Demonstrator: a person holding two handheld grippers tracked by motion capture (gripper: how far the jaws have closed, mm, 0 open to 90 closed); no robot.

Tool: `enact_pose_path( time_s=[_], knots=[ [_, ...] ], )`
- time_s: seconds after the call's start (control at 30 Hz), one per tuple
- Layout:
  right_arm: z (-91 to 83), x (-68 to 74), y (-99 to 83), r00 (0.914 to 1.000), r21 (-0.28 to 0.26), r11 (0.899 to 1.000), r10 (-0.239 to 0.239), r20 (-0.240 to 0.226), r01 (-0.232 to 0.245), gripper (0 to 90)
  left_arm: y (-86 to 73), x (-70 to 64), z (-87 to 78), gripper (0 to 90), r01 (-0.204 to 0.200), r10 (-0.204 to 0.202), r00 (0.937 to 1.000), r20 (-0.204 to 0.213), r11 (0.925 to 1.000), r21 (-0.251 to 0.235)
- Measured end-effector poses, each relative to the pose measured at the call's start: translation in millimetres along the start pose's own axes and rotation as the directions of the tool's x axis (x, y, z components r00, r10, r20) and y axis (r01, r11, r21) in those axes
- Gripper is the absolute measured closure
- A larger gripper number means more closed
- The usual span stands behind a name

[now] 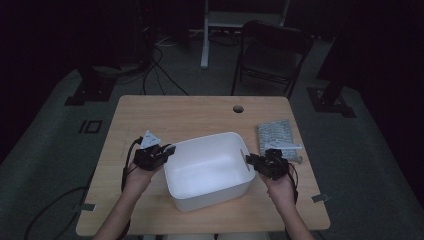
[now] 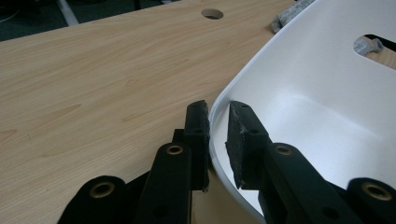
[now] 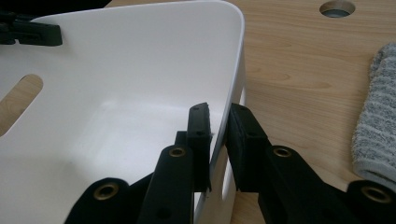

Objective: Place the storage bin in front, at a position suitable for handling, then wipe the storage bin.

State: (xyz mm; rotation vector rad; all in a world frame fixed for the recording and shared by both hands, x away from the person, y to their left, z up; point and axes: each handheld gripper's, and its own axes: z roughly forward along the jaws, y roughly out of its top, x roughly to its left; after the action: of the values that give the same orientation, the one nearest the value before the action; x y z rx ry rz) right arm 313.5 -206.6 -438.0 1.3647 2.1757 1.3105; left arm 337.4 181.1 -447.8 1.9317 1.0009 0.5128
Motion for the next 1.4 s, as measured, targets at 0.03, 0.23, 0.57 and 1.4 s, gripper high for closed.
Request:
enact_pose_path(
  time_s=[0.03,0.23,0.57,1.4],
  knots=[
    [-0.2,-0.4,-0.1,1.0,0.002,1.0,-0.001,-0.004,0.001,76.4,0.0,0.0,0.0,78.3,0.0,0.0,1.0,0.0,1.0,0.0],
    [-13.4,-5.3,4.0,1.0,-0.06,0.998,0.003,-0.006,-0.004,63.1,-0.2,0.3,0.1,78.4,0.001,-0.001,1.0,0.004,1.0,-0.003],
    [-47.7,-14.7,9.6,0.9991,-0.166,0.986,-0.019,-0.038,0.013,58.5,-0.6,0.8,-0.1,78.3,-0.006,0.006,0.9999,0.009,1.0,-0.008],
    [-28.4,-96.1,-15.1,0.9846,-0.198,0.98,0.044,0.169,-0.01,48.8,-7.8,3.6,-4.1,78.1,0.017,-0.015,0.9994,0.031,0.9982,-0.057]
  ],
)
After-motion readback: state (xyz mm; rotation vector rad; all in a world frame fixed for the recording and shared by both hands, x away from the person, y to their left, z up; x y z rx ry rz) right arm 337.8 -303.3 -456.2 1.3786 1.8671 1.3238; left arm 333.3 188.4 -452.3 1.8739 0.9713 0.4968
